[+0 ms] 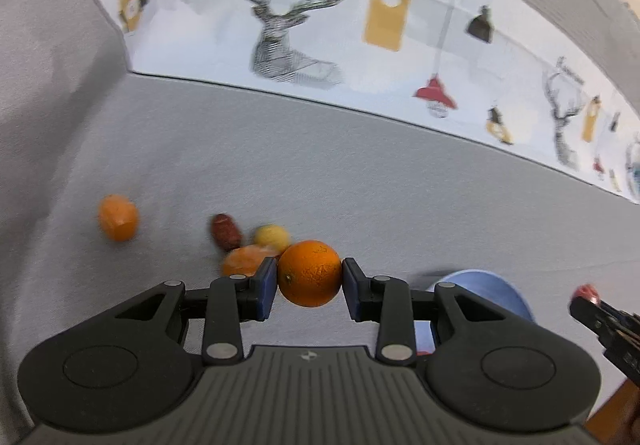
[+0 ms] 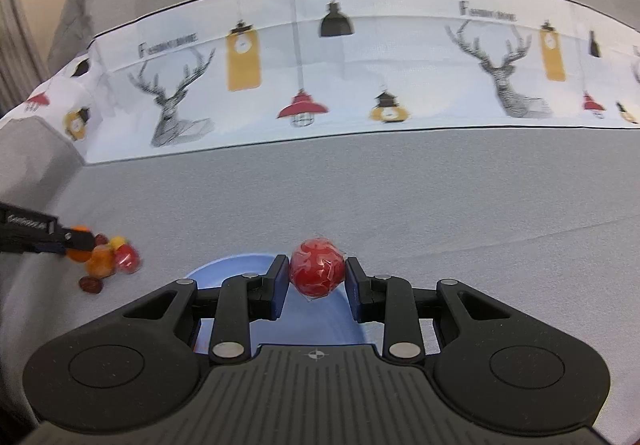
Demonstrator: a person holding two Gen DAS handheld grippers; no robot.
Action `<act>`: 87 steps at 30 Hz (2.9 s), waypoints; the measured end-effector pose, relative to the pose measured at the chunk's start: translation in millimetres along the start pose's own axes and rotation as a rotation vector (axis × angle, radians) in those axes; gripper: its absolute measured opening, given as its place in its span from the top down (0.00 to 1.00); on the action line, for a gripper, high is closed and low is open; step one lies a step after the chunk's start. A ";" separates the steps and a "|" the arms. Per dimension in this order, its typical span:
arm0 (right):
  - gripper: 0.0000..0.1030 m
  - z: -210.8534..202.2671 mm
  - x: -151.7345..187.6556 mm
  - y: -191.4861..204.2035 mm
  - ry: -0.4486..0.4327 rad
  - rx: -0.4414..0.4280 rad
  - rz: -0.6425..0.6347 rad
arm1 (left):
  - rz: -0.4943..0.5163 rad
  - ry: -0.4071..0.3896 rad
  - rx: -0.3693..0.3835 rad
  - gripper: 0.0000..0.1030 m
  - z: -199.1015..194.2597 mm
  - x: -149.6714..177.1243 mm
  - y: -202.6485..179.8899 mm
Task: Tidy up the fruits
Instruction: 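Carry the mandarin and the red plum over the blue plate with both tools, then open the right gripper to drop the red plum while the left gripper releases the mandarin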
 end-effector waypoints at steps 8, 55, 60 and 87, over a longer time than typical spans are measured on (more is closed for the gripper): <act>0.69 2.5 -0.2 -14.4 0.010 0.031 0.057 | 0.234 -0.057 0.174 0.63 -9.9 6.4 -70.0; 0.69 9.5 7.7 4.7 0.055 -0.016 -0.010 | 0.634 -0.072 0.304 0.63 -9.8 61.5 -160.8; 0.69 9.2 8.0 5.8 0.055 -0.016 -0.011 | 0.635 -0.075 0.305 0.63 -10.9 61.2 -160.5; 0.69 9.8 9.5 7.0 0.054 -0.017 -0.015 | 0.636 -0.078 0.308 0.63 -12.7 61.0 -161.2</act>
Point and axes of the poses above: each gripper's, at about its wrist camera, not at the fingertips, and z roughly the way its jaws point, y to its left, x to its underside, the point moved 8 cm from there along z, roughly the way its jaws point, and after that the axes turned 7 degrees about z, right-handed, at the moved point
